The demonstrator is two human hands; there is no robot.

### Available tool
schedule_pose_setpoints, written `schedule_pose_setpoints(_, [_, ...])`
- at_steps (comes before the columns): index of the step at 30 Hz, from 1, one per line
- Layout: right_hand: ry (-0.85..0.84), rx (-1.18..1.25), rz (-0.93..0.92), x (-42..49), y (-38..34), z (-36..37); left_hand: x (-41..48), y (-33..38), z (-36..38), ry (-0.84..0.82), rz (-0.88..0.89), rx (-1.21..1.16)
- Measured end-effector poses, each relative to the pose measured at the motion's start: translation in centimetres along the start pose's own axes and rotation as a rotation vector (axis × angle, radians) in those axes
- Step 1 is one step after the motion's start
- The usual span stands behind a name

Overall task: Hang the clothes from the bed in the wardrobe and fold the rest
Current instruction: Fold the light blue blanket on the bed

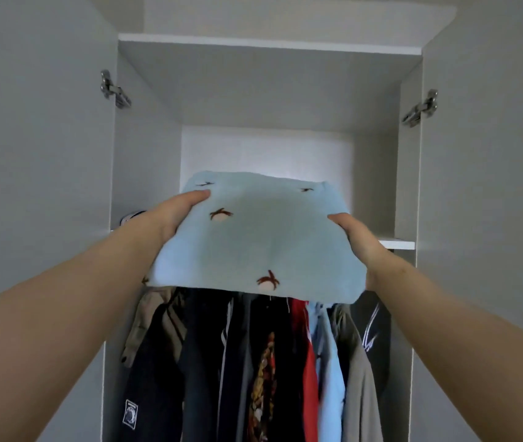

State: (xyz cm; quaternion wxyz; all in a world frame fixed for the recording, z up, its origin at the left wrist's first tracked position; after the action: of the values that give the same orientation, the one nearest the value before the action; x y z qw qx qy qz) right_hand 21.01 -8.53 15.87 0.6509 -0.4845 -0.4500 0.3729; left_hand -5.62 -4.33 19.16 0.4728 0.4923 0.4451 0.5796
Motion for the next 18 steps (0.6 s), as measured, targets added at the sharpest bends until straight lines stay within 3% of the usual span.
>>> schedule_pose_setpoints(9, [0.036, 0.057, -0.102, 14.8, -2.0, 1.6, 13.0, 4.1, 3.6, 0.038, 0.145, 0.074])
schedule_pose_setpoints(18, [0.142, -0.030, -0.117, 27.3, 0.1, 3.7, 27.4, 3.1, 5.9, 0.061, 0.206, 0.094])
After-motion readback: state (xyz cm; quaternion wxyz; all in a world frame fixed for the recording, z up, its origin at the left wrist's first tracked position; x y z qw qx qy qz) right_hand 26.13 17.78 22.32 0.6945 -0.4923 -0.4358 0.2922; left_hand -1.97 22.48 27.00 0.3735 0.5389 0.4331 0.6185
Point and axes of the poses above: each hand's wrist, its own x-axis towards the middle knuckle, its own z-axis out of the palm, y = z × x, the point moved 6 cm from there along x, towards the middle knuckle, and after that the axes turned 14 degrees about y, right-handed, at the moved point
